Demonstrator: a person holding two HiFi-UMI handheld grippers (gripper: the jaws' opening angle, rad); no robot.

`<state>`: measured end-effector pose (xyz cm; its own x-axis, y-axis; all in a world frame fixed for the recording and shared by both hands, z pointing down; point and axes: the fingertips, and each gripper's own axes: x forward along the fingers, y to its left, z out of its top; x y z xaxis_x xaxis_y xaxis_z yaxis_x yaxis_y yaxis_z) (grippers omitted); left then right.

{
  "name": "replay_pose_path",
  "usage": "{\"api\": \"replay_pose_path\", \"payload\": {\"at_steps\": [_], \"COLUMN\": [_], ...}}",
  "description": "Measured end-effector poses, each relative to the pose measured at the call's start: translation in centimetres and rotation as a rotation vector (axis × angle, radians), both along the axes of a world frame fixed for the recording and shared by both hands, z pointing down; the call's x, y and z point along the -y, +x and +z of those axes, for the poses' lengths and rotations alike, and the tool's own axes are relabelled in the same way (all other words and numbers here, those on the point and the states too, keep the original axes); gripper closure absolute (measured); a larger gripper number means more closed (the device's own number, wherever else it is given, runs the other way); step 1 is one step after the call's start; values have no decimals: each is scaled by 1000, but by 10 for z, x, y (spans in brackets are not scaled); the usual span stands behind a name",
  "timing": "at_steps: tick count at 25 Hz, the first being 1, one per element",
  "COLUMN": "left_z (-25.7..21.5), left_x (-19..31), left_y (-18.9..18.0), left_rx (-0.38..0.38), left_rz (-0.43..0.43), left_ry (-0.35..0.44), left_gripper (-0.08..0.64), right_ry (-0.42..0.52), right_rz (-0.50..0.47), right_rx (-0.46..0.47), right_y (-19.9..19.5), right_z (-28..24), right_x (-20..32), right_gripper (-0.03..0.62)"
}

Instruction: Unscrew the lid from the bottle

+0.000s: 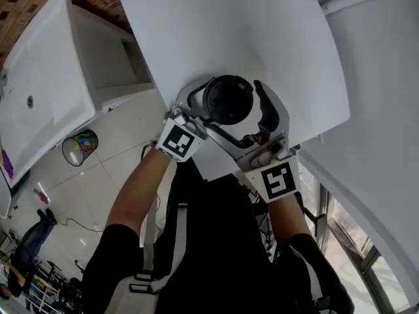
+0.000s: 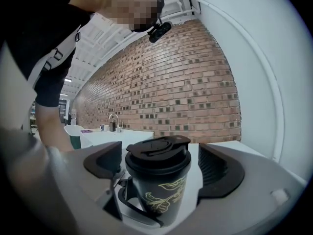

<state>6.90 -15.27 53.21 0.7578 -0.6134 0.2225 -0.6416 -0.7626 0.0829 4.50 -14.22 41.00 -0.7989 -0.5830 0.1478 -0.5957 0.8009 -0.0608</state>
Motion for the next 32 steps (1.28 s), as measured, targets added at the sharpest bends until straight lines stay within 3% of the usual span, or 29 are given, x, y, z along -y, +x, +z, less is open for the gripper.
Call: {"api": "replay_pose_path", "payload": {"at_steps": [11,32], "left_z": [1,-2], "left_x": [-2,-6], "left_y": [-2,1], "left_rx": [8,-16], "left_rz": [17,165], "left_ry": [-9,1], "left_gripper": [186,186], "right_ry": [46,32], "right_rz": [55,-193], "right_rx": [-38,-7], "right_y": [-19,-21], "right_z": [8,6], "right_x": [8,1], "right_gripper": [139,129]}}
